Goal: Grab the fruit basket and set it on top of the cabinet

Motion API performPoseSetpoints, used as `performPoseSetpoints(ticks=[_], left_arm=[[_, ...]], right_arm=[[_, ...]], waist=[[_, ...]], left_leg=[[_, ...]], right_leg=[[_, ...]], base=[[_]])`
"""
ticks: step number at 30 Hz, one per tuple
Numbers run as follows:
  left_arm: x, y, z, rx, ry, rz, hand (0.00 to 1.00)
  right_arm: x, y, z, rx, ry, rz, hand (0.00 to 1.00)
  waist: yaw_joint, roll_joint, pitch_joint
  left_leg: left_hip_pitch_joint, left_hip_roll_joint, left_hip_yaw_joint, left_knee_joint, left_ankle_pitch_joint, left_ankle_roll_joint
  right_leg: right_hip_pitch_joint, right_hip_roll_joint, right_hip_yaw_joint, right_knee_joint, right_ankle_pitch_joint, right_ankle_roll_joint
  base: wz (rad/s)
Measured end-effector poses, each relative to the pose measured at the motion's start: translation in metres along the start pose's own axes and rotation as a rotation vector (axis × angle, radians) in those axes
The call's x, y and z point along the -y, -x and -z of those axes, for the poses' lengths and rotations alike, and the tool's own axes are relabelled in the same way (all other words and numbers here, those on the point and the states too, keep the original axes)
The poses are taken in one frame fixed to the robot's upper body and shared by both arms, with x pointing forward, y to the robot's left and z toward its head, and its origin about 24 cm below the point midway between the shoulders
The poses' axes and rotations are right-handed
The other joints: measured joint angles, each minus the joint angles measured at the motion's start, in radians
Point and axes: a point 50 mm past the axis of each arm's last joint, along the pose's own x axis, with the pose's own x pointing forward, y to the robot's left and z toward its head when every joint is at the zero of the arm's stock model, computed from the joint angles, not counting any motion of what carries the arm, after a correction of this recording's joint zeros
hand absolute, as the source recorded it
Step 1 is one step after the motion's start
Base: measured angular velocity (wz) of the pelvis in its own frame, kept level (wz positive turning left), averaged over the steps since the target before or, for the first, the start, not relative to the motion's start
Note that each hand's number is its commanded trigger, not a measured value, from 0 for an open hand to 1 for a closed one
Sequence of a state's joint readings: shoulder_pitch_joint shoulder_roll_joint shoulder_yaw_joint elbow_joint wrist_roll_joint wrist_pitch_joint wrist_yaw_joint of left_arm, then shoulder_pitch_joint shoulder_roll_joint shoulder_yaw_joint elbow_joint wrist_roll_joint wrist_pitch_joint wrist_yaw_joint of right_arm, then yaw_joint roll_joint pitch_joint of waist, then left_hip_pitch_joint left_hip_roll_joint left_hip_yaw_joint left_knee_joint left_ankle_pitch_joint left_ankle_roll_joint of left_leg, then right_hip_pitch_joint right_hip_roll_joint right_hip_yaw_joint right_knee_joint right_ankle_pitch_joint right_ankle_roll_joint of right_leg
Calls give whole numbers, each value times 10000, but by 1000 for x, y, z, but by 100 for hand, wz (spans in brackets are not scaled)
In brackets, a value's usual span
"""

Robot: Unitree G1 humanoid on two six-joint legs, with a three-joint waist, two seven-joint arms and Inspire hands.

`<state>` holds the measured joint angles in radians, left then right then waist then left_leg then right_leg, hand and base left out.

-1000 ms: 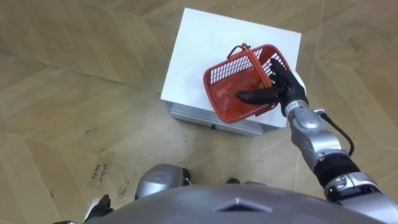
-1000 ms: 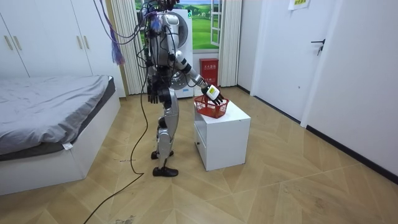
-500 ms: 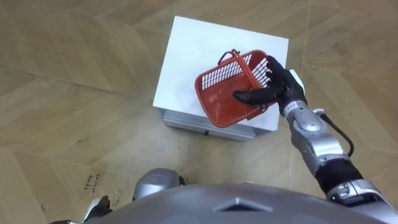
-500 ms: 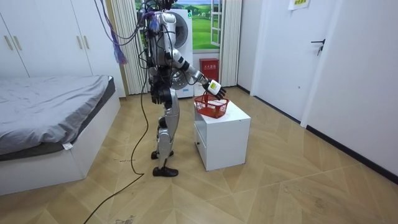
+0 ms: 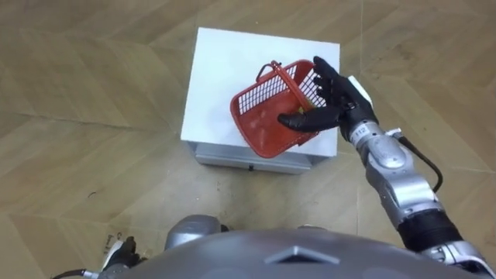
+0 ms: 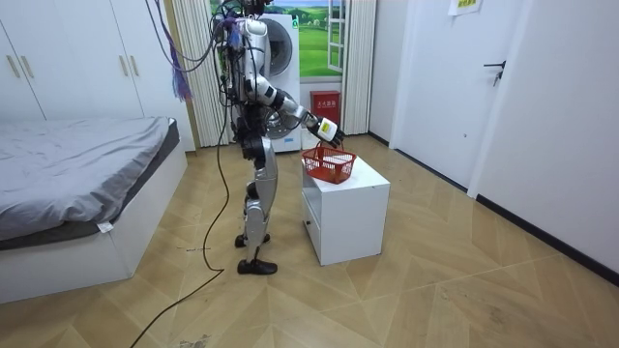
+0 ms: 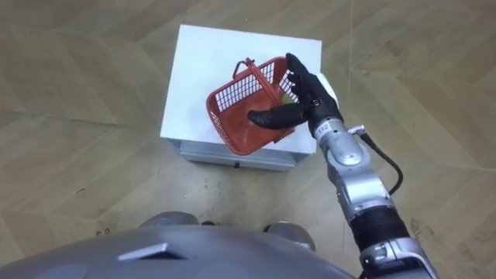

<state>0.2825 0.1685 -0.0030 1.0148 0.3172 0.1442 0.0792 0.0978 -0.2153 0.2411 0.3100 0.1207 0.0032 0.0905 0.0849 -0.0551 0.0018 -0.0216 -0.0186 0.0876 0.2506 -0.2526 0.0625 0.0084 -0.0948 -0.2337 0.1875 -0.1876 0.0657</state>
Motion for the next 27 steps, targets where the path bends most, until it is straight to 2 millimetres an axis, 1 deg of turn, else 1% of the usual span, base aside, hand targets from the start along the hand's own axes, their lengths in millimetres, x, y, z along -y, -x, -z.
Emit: performPoseSetpoints(ticks=[3, 6, 7, 9, 11, 13, 16, 18, 21, 22, 23, 25, 27], left_arm=[[-1, 0, -2, 77, 13, -32, 0], [-1, 0, -4, 188, 34, -33, 0], [-1, 0, -4, 209, 37, -32, 0], [-2, -1, -6, 293, 62, -43, 0], [-2, -1, -5, 284, 44, -42, 0], [-4, -1, -4, 240, 253, -105, 0], [-6, 0, -1, 139, 401, -154, 0], [-6, -1, -1, 119, 545, -218, 0], [-8, -1, 5, -161, 819, -305, 0], [-9, -1, 7, -237, 839, -377, 0], [-10, -1, 7, -239, 849, -436, 0], [-10, -1, 9, -292, 995, -511, 0], [-10, 0, 12, -374, 1022, -502, 0]], right_arm=[[-2, 1, -1, 24, 263, -332, 0], [-2, 2, -2, 69, 551, -483, 0], [-1, 2, -3, 98, 564, -500, 0], [2, 5, -4, 192, 498, -345, 0], [6, 7, -2, 140, 544, -192, 0], [12, 13, 5, -141, 796, 78, 0], [22, 22, 22, -762, 709, 565, 0], [33, 30, 46, -1748, 350, 1209, 0], [44, 43, 72, -2895, 114, 1936, 0], [47, 48, 82, -3292, 3, 2214, 0], [48, 50, 87, -3535, -52, 2360, 0], [55, 63, 107, -4460, -405, 3018, 0], [59, 70, 117, -4911, -608, 3490, 0]], waist=[[-20, -12, -7], [-89, -14, -7], [-93, -13, -7], [-210, -32, -18], [-292, -67, -39], [-289, -64, -32], [-331, -68, -24], [-452, -57, -16], [-574, -32, -5], [-664, 11, 3], [-716, 14, 1], [-771, 37, -18], [-824, 63, -25]], left_leg=[[10, 67, 108, -15, 0, 0], [97, 81, 192, -35, 0, -1], [128, 83, 195, -55, 0, -1], [192, 80, 200, -129, 0, -1], [201, 77, 201, -131, 0, -1], [245, 76, 208, -132, 0, -1], [372, 79, 347, -173, -2, -3], [525, 78, 387, -241, -2, -3], [676, 87, 446, -366, -9, -6], [708, 94, 465, -433, -13, -11], [710, 95, 465, -471, -13, -11], [752, 94, 453, -476, -13, -11], [797, 92, 451, -455, -12, -11]], right_leg=[[-57, 84, 206, -35, 79, -46], [-46, 108, 356, -18, 81, -49], [-42, 112, 389, -16, 84, -54], [-21, 112, 399, 0, 86, -56], [-9, 110, 413, -15, 94, -48], [45, 108, 405, -25, 98, -44], [185, 103, 402, -32, 100, -40], [315, 99, 397, -37, 101, -36], [409, 115, 416, -28, 102, -34], [409, 123, 410, -26, 105, -31], [411, 122, 403, -23, 105, -30], [433, 123, 423, -18, 107, -28], [452, 129, 446, -13, 107, -28]], base=[[-18], [-13], [-15], [-3], [0], [0], [-2], [5], [-5], [-5], [0], [0], [-3]])
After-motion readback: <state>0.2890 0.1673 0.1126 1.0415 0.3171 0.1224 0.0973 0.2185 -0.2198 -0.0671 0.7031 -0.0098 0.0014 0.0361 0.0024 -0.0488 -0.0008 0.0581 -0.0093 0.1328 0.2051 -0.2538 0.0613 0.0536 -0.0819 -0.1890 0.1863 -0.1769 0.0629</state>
